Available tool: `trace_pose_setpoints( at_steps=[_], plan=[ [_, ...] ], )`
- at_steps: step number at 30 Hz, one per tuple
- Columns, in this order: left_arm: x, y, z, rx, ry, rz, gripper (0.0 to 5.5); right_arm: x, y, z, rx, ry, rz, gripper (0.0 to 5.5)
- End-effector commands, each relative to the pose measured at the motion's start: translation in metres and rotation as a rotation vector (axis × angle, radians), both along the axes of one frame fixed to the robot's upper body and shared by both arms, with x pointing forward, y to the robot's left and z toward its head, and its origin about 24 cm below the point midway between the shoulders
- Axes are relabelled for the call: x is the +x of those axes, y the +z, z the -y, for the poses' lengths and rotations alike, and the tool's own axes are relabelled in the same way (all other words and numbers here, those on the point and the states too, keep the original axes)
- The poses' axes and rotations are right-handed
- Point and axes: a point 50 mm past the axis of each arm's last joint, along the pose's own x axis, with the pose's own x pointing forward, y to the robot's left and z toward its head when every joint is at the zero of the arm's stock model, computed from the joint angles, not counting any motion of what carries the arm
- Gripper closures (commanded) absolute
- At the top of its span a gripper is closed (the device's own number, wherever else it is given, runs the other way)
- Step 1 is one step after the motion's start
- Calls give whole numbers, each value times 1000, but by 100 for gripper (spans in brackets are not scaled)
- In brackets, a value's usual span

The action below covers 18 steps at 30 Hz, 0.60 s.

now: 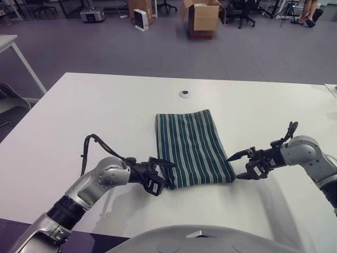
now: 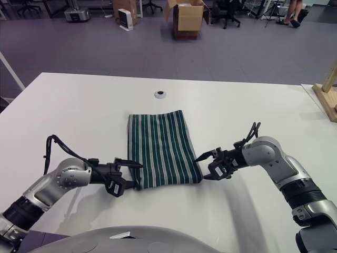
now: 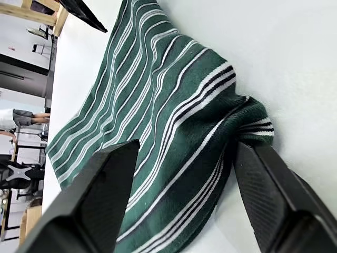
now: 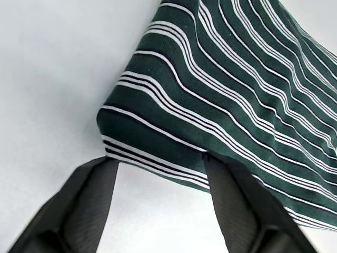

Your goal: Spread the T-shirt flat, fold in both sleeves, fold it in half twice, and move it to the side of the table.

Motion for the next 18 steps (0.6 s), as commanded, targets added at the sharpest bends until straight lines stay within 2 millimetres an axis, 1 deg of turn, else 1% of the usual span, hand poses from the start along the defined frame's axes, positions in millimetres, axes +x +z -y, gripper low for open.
trace_pose_setpoints(
  at_steps=[1,4,8,13,15,18],
  plan=[
    [-10,-21,-1,92,-32,-77,295,-3,-1,-5,35,8,-7,258],
    [-10,-22,-1,95,-40,-85,346,-6,-5,-4,25,11,-19,258],
    [-12,-27,-6,92,-21,-130,428,-7,-3,1,11,20,-26,258],
    [-12,-31,-10,51,36,-200,511,-12,-4,-1,8,58,-33,258],
    [-12,-32,-12,38,51,-220,536,-15,-7,1,-11,80,-32,258],
    [-11,-33,-16,32,68,-238,546,-17,-11,0,-34,122,-4,258]
  ],
)
